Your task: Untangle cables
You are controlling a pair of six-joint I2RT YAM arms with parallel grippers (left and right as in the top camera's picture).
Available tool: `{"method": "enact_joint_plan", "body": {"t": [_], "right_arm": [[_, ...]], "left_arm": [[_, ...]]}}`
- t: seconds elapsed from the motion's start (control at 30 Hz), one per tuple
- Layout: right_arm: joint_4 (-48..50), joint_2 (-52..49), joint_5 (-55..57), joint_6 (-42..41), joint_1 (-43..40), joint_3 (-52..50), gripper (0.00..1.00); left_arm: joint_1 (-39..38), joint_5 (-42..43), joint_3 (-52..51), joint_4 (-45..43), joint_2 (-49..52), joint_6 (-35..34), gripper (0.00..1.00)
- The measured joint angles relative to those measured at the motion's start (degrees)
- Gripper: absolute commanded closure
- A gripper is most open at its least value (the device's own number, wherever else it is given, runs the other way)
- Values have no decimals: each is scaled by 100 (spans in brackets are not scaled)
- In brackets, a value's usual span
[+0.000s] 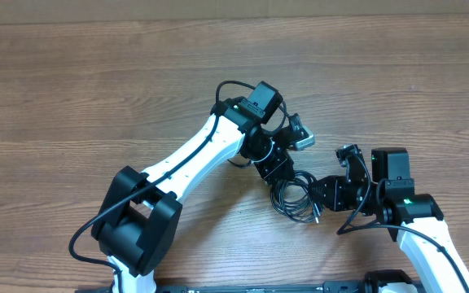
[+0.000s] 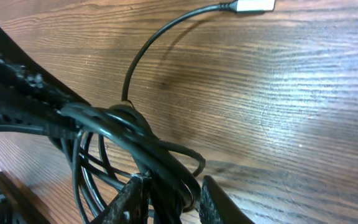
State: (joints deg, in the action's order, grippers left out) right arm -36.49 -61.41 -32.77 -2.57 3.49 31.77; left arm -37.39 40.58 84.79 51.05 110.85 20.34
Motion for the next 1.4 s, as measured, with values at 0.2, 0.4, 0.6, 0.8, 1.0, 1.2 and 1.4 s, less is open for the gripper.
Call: {"method": "enact_joint_plan", "body": {"t": [0.2, 0.4, 0.6, 0.8, 1.0, 1.2, 1.4], "right_arm": [[-55, 0, -85, 13, 0, 0, 91], [-57, 0, -138, 0, -2, 0, 88], [-170, 0, -199, 0, 0, 0, 77], [-256, 0, -236, 2, 0, 0, 80], [-232, 0, -240, 4, 0, 0, 84], [-146, 0, -236, 4, 0, 0, 94], [-474, 0, -157, -271, 0, 13, 96]], "left_arm": [[4, 81, 0, -42, 0, 48, 96], [39, 79, 0, -66, 0, 72, 96], [212, 81, 0, -85, 0, 66, 96], [323, 149, 2, -98, 0, 66, 96], [330, 428, 0, -136, 0, 68, 96], [332, 629, 0, -142, 0, 68, 96], [474, 721, 0, -175, 0, 68, 96]]}}
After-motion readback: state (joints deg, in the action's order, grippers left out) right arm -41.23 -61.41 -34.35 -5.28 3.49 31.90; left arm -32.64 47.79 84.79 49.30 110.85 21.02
